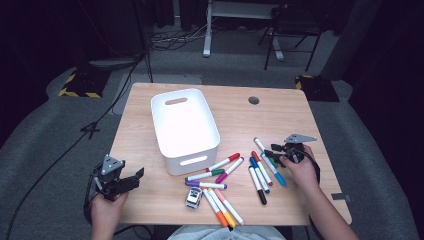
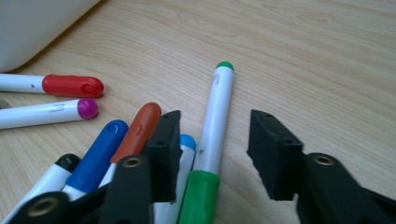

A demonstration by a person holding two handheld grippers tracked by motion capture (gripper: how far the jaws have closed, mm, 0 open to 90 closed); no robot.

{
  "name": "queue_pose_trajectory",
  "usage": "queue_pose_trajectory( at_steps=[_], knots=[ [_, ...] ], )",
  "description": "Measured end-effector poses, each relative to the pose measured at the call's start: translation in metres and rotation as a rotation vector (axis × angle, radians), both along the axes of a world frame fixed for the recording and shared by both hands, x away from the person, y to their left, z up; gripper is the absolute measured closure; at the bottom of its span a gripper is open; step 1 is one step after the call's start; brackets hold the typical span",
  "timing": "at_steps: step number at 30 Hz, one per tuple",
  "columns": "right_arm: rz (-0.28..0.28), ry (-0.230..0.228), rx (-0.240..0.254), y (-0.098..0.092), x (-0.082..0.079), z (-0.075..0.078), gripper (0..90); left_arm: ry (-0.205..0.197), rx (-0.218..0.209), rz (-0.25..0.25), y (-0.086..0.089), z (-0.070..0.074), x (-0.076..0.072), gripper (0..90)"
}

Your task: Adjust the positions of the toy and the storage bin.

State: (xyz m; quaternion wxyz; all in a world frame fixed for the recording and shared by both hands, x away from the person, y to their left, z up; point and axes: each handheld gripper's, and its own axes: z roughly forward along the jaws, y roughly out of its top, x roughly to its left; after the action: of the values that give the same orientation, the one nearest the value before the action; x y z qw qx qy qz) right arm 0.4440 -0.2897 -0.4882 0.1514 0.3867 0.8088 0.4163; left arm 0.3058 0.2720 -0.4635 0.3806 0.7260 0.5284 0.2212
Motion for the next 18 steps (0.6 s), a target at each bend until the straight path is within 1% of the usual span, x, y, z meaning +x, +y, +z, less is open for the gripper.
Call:
queue_pose_trajectory(
  at_steps=[2,3,4,6,8,10,11,12,14,15,16,18],
  knots=[
    [0.003,-0.002,-0.022,0.004,0.004,0.002,60.8,0.004,0.000,0.000,0.001,-0.001,0.001,25.6],
    [0.010,-0.002,-0.045,0.005,0.006,0.002,63.2,0.009,0.002,0.002,0.001,-0.002,0.001,25.5],
    [0.006,0.008,-0.063,0.006,0.007,0.002,65.6,0.010,0.003,0.001,0.001,-0.003,0.001,25.6],
    [0.019,0.019,-0.080,0.008,0.009,0.001,66.6,0.009,0.006,0.000,0.002,-0.004,0.002,25.6],
    [0.021,0.027,-0.092,0.009,0.010,-0.001,66.5,0.013,0.010,-0.003,0.003,-0.006,0.002,25.6],
    [0.018,0.039,-0.091,0.011,0.011,-0.003,66.5,0.016,0.011,-0.002,0.004,-0.006,0.002,25.6],
    [0.022,0.040,-0.098,0.010,0.011,-0.005,66.6,0.019,0.014,0.002,0.005,-0.008,0.003,25.5],
    [0.020,0.047,-0.094,0.011,0.011,-0.007,66.7,0.024,0.017,0.002,0.005,-0.009,0.003,25.5],
    [0.015,0.042,-0.092,0.010,0.011,-0.008,67.6,0.030,0.016,-0.001,0.006,-0.011,0.004,25.6],
    [0.015,0.042,-0.090,0.010,0.011,-0.008,68.8,0.029,0.024,0.000,0.006,-0.012,0.005,25.6],
    [0.014,0.041,-0.095,0.010,0.011,-0.008,69.6,0.030,0.024,-0.003,0.006,-0.013,0.006,25.6],
    [0.019,0.034,-0.110,0.009,0.011,-0.008,72.7,0.039,0.038,-0.007,0.004,-0.016,0.007,25.8]
  ],
)
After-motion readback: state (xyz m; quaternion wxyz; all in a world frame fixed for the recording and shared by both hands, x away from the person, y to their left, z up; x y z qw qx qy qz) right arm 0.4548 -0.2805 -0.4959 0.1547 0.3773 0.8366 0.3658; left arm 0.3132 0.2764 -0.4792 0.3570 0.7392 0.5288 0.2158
